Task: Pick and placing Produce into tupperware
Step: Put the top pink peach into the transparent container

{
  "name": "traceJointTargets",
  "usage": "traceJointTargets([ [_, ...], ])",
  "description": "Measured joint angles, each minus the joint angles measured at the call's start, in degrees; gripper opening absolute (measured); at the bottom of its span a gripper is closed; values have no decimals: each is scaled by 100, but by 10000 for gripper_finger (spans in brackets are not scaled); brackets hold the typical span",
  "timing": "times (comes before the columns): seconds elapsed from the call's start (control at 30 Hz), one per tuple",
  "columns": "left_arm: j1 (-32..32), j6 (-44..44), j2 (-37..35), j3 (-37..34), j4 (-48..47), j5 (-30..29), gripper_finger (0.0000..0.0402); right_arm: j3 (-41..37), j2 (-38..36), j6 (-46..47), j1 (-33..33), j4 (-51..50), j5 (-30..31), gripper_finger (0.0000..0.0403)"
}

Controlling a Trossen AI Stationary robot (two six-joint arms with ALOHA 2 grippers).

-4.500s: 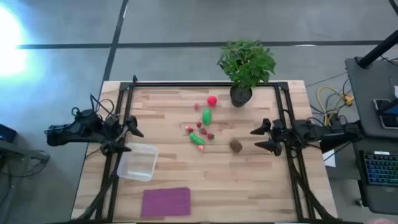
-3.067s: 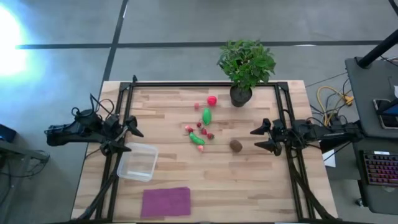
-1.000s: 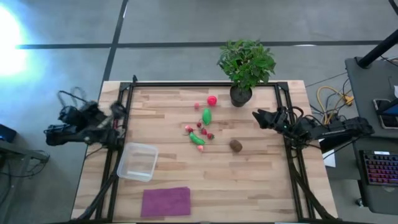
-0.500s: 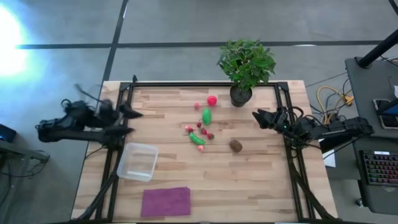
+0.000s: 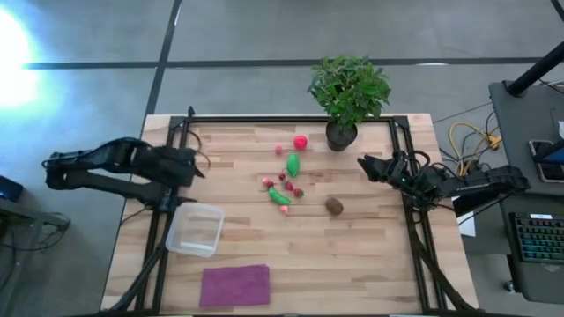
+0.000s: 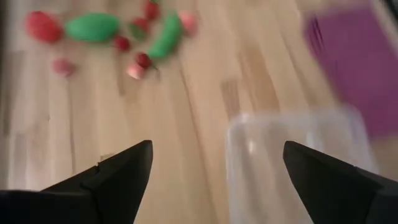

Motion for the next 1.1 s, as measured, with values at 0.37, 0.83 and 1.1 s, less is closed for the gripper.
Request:
traceJointTargets([
  [0.37, 4, -1331, 1084, -391, 70, -165, 345, 0, 0, -137, 0, -30, -2, 325],
  [0.83, -52, -1716, 2409, -383, -207, -104, 345, 0, 24, -94, 0, -126, -9, 325],
  [1.1, -107, -1739, 2546, -398, 173, -534, 345, 0, 26, -116, 0, -125, -15, 325],
])
